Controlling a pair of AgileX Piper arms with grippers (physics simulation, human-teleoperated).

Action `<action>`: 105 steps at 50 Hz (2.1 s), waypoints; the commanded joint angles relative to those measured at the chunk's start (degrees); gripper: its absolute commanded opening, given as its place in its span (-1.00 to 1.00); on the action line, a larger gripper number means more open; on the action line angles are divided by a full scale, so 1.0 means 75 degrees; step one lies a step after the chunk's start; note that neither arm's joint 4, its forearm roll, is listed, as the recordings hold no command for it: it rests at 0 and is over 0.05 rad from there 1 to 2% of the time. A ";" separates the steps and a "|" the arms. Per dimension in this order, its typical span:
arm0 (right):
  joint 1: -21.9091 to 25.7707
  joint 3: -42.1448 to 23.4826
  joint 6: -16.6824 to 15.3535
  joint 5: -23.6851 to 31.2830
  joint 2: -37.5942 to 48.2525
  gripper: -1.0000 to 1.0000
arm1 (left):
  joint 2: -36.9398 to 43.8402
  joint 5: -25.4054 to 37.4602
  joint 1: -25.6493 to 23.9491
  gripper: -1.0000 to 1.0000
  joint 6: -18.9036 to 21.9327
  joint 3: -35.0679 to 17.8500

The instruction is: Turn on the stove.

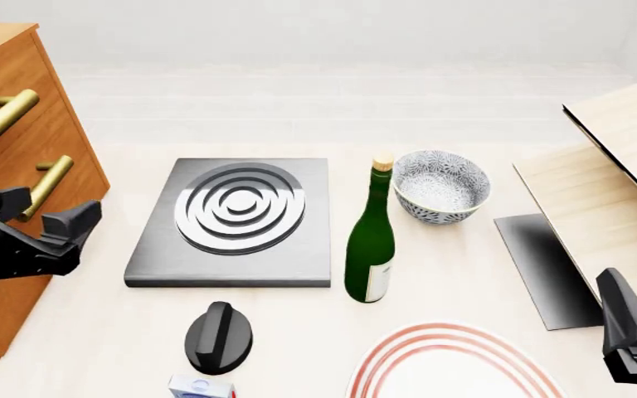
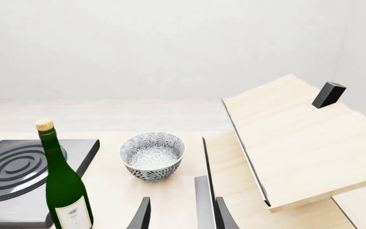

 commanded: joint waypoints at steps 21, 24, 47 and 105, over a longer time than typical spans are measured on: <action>-0.0002 -0.0015 0.0002 0.0022 -0.0006 1.00 | 0.1866 0.2277 -0.0830 1.00 0.0819 -0.2062; -0.0002 -0.0004 -0.0002 -0.0009 0.0013 1.00 | 0.1915 0.2323 -0.0998 1.00 0.0802 -0.2079; -0.0004 0.0007 -0.0001 -0.0087 0.0083 1.00 | 0.2625 0.2172 -0.1684 1.00 0.0335 -0.1699; -0.0006 -0.0010 0.0000 -0.0041 0.0054 1.00 | 0.3592 0.0266 -0.3001 1.00 -0.1572 -0.0613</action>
